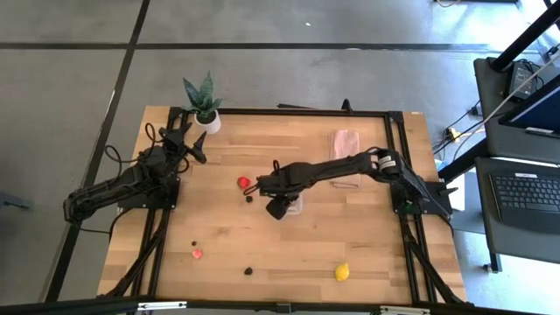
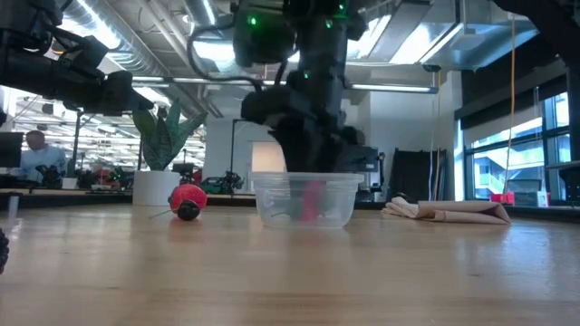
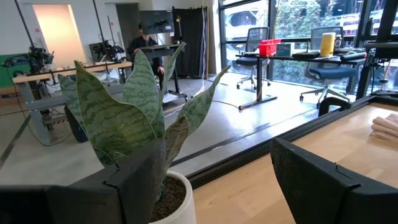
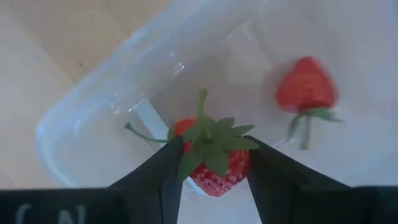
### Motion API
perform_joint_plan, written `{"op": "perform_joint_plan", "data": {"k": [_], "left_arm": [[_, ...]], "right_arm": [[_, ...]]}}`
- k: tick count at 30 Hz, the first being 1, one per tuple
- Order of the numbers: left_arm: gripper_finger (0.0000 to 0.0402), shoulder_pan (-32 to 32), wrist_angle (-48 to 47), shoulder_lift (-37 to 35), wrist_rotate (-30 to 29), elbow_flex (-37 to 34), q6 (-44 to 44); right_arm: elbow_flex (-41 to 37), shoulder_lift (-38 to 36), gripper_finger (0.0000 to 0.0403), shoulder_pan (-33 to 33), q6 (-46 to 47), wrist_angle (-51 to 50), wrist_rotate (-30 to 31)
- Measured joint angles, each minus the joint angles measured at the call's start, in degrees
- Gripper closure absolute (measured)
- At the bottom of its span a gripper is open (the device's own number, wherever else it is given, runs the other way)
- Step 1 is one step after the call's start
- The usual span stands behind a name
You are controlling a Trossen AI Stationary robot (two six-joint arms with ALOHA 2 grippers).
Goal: Pick and placing Produce into tupperware
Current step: Put the red strawberry into the transparent bin
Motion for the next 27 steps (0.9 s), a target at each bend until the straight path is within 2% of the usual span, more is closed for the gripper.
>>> {"op": "perform_joint_plan", "data": {"k": [18,22,27], "left_arm": [[0.0117,0.0,0.0,0.0,0.0,0.0,0.0],[0.0117,0.0,0.0,0.0,0.0,0.0,0.0],[0.0117,0.0,0.0,0.0,0.0,0.0,0.0]], "right_arm": [[-2.1,-0.1,0.0221,0.2,-0.1,1.5,0.1],[-2.1,-0.1,0.0189,0.2,-0.3,1.5,0.1],[-2.1,-0.1,0.0116,0.2,-0.4,1.6,0.1]]}}
